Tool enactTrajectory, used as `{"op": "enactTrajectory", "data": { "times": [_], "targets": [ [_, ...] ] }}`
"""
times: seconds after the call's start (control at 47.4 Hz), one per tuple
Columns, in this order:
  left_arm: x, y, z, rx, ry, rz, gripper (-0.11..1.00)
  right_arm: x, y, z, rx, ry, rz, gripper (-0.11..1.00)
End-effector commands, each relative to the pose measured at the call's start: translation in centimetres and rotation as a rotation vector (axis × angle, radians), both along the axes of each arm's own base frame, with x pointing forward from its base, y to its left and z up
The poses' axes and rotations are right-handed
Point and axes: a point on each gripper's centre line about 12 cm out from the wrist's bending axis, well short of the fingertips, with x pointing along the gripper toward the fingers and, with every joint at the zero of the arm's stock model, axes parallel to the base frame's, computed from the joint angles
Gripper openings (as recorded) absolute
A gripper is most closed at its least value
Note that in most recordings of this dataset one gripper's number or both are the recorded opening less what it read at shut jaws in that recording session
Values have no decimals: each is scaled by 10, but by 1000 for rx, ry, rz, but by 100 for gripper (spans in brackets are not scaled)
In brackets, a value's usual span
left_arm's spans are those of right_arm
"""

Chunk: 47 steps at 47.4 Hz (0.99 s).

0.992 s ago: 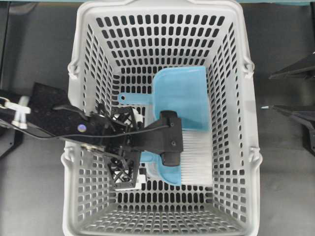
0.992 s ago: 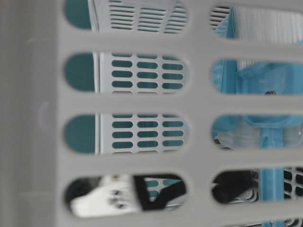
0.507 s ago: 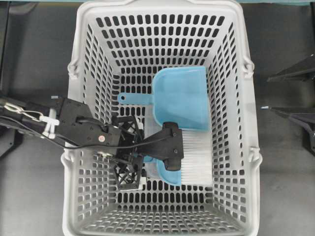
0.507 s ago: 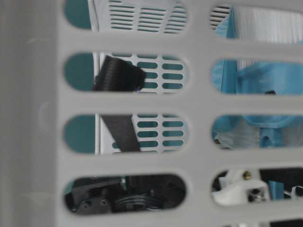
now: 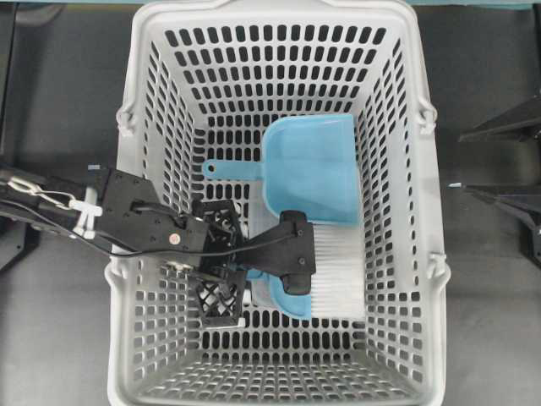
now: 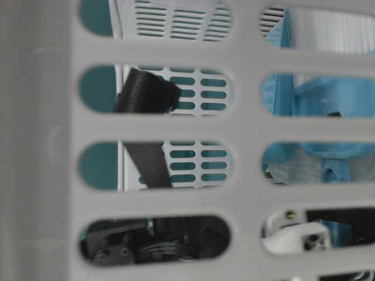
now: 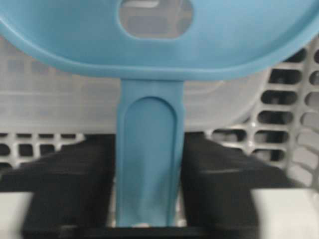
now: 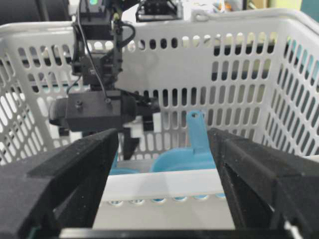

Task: Pick up the hand brush from the shopping basket with the left arm.
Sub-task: 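Lift the held hand brush upward out of the basket with the left gripper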

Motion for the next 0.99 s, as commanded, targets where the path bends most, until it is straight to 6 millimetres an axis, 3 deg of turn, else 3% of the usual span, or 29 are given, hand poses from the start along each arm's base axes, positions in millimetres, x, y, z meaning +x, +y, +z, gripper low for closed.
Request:
{"op": "enactTrajectory", "data": {
  "times": [0.0, 0.211, 0.317, 0.507, 0.675, 0.76, 0.865, 0.971],
  "targets": [
    [1, -3, 20, -9, -55, -6, 26, 1, -1, 4, 6, -14, -4, 71],
    [-1, -3, 24, -11, -64, -9, 25, 1, -1, 3, 9, -11, -4, 71],
    [-1, -9, 42, -17, -95, -22, 25, 1, -1, 2, 17, -11, -5, 71],
    [-5, -13, 107, -32, -167, -28, 25, 1, 0, 2, 36, -11, -5, 71],
    [-18, -7, 197, -50, -264, -17, 25, 1, 0, 2, 39, -11, -6, 71],
    [-26, -1, 231, -56, -316, -14, 25, 1, -1, 3, 38, -15, -7, 71],
    [-31, 4, 253, -52, -364, -27, 25, 1, -1, 3, 38, -13, -7, 71],
    [-32, 5, 252, -40, -361, -46, 25, 1, -1, 2, 38, -15, -7, 71]
  ]
}}
